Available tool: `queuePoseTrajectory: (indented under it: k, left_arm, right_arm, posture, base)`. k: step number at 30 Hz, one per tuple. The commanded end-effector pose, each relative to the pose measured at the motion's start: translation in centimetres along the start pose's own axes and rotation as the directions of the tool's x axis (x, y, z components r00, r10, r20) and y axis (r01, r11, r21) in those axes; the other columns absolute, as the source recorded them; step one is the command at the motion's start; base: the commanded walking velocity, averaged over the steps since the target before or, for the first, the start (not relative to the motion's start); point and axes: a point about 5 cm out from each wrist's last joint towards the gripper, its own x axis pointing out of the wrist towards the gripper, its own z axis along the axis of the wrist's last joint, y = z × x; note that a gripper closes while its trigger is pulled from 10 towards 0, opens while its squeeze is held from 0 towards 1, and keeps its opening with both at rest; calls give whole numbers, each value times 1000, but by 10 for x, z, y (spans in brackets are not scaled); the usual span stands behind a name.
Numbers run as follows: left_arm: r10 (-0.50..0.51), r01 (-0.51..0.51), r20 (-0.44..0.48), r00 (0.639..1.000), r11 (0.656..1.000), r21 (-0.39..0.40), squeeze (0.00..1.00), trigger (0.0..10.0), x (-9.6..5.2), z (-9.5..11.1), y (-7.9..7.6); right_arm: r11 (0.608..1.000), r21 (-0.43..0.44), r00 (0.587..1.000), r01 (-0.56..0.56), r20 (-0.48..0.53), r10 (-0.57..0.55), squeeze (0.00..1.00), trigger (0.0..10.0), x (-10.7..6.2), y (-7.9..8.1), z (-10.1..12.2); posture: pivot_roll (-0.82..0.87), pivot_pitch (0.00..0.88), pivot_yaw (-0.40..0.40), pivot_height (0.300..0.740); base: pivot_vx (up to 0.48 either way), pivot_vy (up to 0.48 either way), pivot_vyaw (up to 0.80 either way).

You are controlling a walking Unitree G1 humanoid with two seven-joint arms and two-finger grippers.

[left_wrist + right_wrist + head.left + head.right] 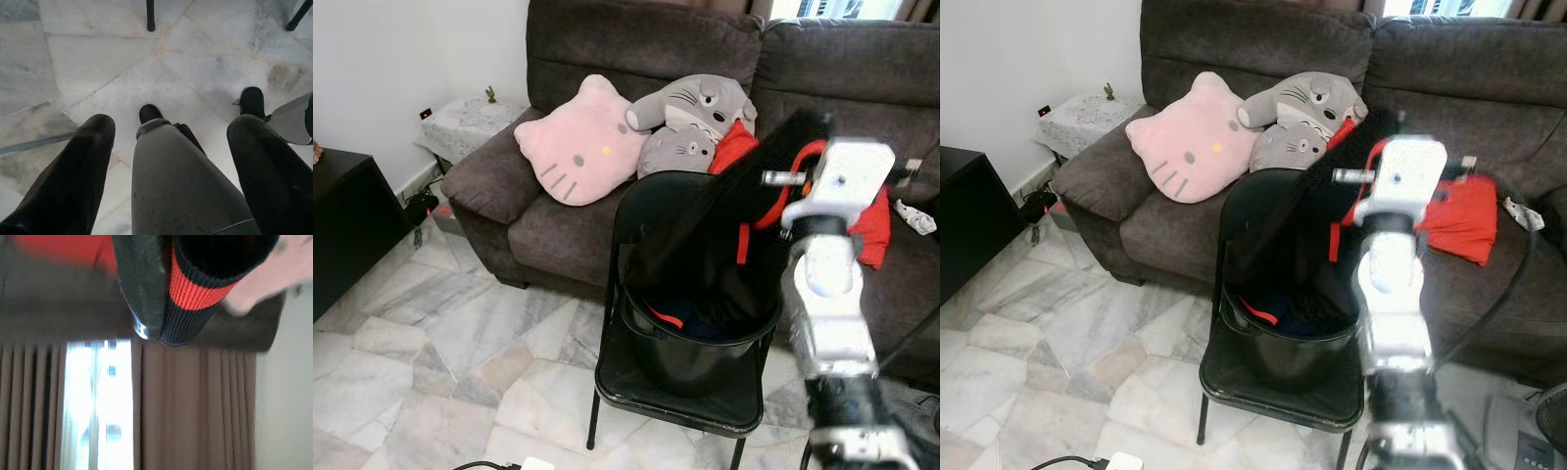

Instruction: Hang hanger

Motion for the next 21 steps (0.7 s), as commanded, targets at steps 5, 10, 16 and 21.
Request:
queuePoseTrajectory:
  k: [5, 10, 16, 21]
  left_arm:
    - [15, -16, -25, 1000, 1000, -21, 0, 10000, -2, -7, 3]
    - [27, -28, -26, 999, 999, -43, 0, 10000, -2, -8, 4]
    - [31, -33, -22, 999, 998, -60, 0, 10000, -3, -11, 3]
    - [27, -28, -27, 999, 998, -49, 0, 10000, -3, -13, 3]
  right_arm:
    - [994, 107, 986, -9, -166, 27, 0, 10000, -40, 13, -20]
    - [997, 72, 977, 25, -211, -9, 0, 10000, -51, -2, -25]
    - [988, 52, 959, 145, -255, -127, 0, 10000, -53, -25, -29]
    - [993, 52, 962, 109, -257, -92, 0, 10000, -56, -19, -27]
  posture:
    - [-77, 102, 18, 740]
    - [-68, 111, 2, 740]
    - [-36, 110, -13, 740]
    - [-39, 106, -11, 740]
  base:
    - [0, 0, 0]
    - [0, 0, 0]
    - [0, 0, 0]
    - [0, 0, 0]
